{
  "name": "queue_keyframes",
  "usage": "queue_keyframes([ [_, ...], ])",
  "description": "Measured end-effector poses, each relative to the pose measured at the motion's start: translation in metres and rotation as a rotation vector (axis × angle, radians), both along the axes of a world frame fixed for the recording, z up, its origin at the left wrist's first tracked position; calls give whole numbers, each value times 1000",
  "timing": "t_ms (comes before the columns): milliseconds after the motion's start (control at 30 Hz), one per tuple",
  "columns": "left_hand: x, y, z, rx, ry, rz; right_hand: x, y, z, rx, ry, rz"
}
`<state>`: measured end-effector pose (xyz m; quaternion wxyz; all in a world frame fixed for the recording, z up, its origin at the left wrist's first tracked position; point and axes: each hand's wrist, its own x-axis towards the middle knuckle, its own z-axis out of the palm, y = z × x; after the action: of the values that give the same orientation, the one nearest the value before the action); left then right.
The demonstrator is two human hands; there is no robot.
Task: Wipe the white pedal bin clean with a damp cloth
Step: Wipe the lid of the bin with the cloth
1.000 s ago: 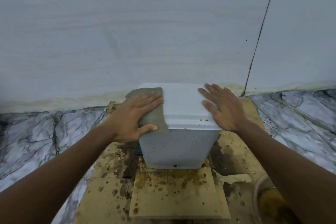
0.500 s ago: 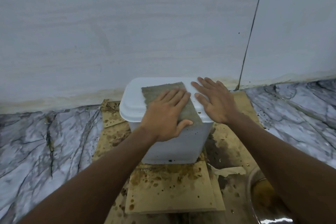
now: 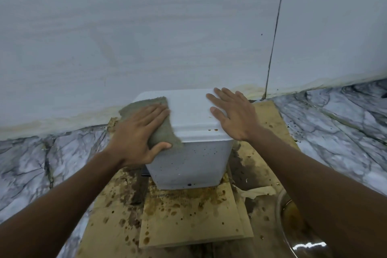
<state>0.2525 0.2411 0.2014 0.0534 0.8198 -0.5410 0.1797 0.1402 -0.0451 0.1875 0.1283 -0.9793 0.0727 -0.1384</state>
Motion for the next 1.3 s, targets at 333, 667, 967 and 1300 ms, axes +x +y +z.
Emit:
queue_keyframes([
  [333, -46, -97, -12, 11, -111, -34, -2, -5, 0, 41, 8, 18],
  [667, 0, 15, 0, -94, 117, 129, -1, 0, 3, 74, 14, 25],
  [967, 0, 2, 5, -110, 224, 147, 0, 0, 3, 26, 11, 4],
  [1300, -20, -58, 17, 69, 273, 70, 1, -4, -1, 23, -4, 1],
])
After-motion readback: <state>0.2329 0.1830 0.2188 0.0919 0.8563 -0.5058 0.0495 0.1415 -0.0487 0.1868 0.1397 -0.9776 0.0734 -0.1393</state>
